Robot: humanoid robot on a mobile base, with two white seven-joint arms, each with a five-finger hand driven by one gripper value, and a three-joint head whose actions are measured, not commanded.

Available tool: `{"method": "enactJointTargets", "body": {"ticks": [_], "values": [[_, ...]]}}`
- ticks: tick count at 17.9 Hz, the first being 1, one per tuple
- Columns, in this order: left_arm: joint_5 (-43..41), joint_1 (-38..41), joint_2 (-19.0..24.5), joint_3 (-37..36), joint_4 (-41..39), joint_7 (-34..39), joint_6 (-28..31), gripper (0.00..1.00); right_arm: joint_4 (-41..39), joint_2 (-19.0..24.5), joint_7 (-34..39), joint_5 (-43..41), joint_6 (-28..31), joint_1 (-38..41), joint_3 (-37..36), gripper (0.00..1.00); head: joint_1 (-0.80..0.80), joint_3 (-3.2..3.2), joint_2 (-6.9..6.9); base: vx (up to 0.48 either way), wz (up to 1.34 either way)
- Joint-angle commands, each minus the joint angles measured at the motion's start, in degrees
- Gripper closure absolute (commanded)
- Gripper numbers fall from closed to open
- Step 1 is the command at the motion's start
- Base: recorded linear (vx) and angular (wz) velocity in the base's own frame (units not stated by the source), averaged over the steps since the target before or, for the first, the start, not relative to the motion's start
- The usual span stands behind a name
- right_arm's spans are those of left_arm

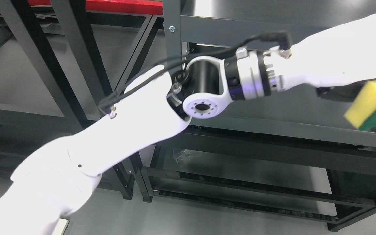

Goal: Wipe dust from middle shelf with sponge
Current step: 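Extend the left hand and press the sponge onto the middle shelf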

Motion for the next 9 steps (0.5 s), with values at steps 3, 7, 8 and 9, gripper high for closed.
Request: {"method": "enactJointTargets", "body": {"ticks": [3,7,8,9], "values": [[-5.36,-9.18,1.01,-9.61,12.65,4.7,-0.05,1.0,-1.0,-1.0,0.01,0.0,0.05,-0.01,-0.01,0.0,0.0,0.0,0.0,0.0,0.0],[-8.96,-9.09,1.01,-9.61,15.91,5.85,-0.05,1.0,-1.0,-1.0,0.01,0.0,0.05,-0.01,-0.01,0.0,0.0,0.0,0.0,0.0,0.0],[-9.4,-9.09,1.01,-9.43,15.83,5.85,-0.22,1.0,-1.0,-1.0,0.01,0.0,0.05,-0.01,-0.01,0.0,0.0,0.0,0.0,0.0,0.0],[-9.58,-8.91,1.01,-9.0,15.66,5.85,-0.74,1.0,-1.0,-1.0,0.01,0.0,0.05,-0.01,0.08,0.0,0.0,0.0,0.0,0.0,0.0]]}}
